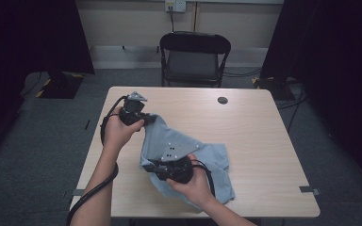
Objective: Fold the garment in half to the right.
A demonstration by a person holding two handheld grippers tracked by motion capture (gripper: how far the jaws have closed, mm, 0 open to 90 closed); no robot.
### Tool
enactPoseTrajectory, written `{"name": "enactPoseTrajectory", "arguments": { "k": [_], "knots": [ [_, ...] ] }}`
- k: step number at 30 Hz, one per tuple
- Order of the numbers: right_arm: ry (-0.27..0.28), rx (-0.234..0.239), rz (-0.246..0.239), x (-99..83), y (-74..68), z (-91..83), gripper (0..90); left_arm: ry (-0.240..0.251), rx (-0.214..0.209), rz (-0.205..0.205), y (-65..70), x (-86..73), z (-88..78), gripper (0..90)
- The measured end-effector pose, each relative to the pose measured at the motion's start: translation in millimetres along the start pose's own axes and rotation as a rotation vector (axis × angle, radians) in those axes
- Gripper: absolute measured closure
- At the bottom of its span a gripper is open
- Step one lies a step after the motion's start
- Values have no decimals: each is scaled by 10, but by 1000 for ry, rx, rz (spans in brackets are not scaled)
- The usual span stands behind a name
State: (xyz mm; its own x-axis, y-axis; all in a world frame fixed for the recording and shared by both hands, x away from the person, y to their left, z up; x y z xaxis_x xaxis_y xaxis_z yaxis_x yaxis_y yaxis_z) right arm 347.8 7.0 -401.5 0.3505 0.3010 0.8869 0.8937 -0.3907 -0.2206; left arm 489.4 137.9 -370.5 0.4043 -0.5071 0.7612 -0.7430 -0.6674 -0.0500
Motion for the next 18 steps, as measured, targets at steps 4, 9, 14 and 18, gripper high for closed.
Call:
{"name": "enactPoseTrajectory", "arguments": {
  "k": [4, 9, 14, 18],
  "knots": [
    [-3, -2, -8, 19, -4, -8, 810, -5, 0, 0, -13, -1, -1, 849],
    [-8, 0, -12, 36, 5, 13, 810, -4, 4, -5, -38, 12, -21, 849],
    [-5, 10, -15, 80, -6, 54, 810, -6, 11, -3, -88, 22, -82, 849],
    [-5, 18, -14, 126, -11, 94, 811, -9, 19, -3, -131, 26, -128, 850]
  ]
}}
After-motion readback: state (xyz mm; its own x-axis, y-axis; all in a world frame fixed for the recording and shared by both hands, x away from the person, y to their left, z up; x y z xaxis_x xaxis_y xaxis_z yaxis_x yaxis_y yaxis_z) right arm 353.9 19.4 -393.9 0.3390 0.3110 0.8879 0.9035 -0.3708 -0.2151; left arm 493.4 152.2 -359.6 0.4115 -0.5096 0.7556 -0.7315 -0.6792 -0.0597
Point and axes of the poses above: each handheld gripper's, and its own axes: z roughly forward along the jaws, x roughly out of its top, y roughly to its right, the point moved 4 cm from there along z, roughly forward along the jaws, and after that the axes turned 10 degrees about z, right-handed, at the moved point
